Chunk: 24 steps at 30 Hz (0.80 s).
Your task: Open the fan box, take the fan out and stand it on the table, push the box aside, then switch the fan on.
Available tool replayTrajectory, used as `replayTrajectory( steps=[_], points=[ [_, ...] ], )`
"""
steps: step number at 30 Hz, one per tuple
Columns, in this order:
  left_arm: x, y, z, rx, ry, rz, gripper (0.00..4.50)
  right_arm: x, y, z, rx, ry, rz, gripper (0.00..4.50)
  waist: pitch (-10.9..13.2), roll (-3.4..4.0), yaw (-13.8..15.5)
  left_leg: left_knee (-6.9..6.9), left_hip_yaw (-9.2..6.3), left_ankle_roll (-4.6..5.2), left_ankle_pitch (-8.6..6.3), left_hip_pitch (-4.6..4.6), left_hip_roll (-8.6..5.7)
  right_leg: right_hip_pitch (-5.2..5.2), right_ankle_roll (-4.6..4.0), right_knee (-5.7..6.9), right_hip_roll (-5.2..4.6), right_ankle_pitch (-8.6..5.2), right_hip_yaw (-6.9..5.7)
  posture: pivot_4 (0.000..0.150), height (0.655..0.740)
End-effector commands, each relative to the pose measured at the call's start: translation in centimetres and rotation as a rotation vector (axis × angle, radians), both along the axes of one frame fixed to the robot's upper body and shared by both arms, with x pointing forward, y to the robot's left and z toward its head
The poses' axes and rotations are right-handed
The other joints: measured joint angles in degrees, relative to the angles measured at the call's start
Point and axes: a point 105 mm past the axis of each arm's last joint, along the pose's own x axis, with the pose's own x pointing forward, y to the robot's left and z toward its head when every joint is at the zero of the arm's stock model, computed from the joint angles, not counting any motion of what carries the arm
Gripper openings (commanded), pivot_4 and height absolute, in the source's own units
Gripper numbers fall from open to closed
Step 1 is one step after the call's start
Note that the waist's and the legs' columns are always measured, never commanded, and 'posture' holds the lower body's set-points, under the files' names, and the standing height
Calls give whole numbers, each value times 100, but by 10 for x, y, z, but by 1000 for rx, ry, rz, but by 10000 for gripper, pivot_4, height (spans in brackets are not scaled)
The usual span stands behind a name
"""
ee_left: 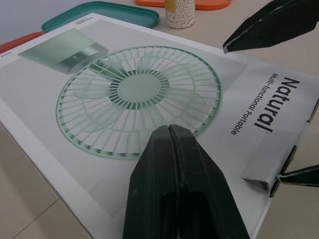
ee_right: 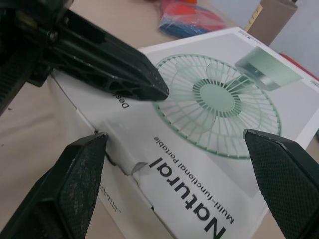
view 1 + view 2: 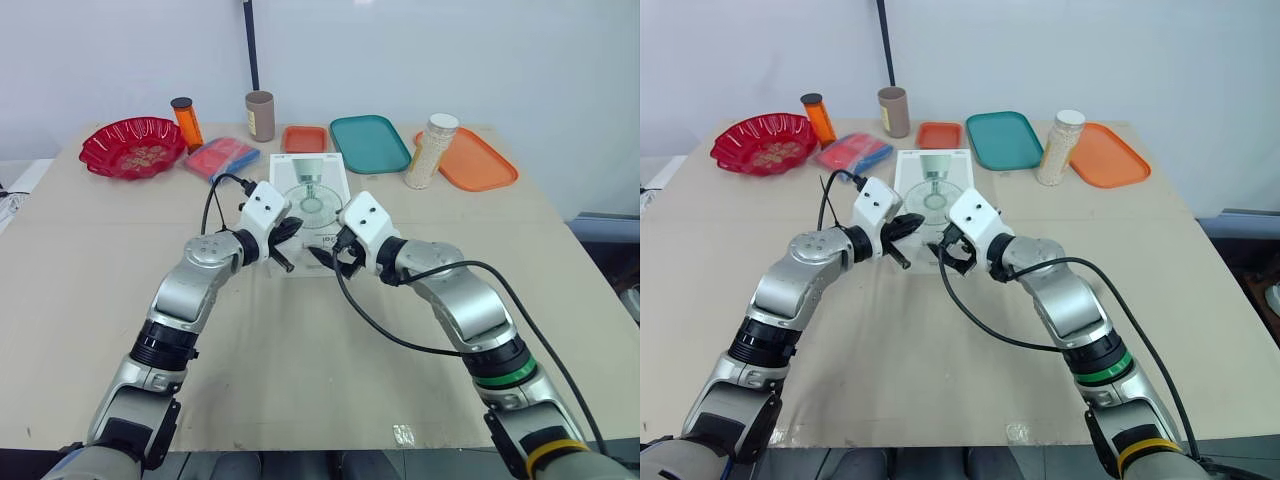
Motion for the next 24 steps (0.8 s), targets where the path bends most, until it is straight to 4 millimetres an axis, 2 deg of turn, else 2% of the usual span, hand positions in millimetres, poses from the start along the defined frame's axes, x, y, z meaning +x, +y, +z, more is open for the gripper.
replayTrajectory(
  steps=[1,7,12,16,19,24],
  points=[
    [-5,-6,0,-1,-12,-28,392,5,-2,29,45,-84,-16,45000,0,0,0,0,0,0,0,0,0,0,0,0,0,0,0,1500,7400],
    [-5,-7,0,-6,-12,-29,392,11,-2,26,24,-87,-24,45000,0,0,1,-2,0,-1,0,-2,0,-1,0,-1,-1,0,-1,1500,7400],
    [-5,-5,0,-6,-11,-23,392,10,-8,48,97,-121,-40,45000,0,0,2,-2,0,-1,0,-2,0,-2,0,-1,-1,0,-1,1500,7400],
    [-5,-7,0,-9,-12,-26,392,4,-9,50,114,-122,-34,45000,0,1,3,-2,-1,-1,1,-6,-1,-4,0,-1,-2,0,-2,1500,7400],
    [-5,-6,1,-10,-13,-25,392,-14,-24,45,149,-85,-37,45000,0,1,5,-3,-1,-1,1,-7,-1,-5,0,-1,-2,0,-3,1500,7400],
    [-5,-4,0,-2,-9,-25,392,-32,-46,20,137,-10,-67,45000,0,1,40,-2,-8,-2,1,-23,-4,-12,1,-3,-7,-1,-11,1500,7400]
  ],
)
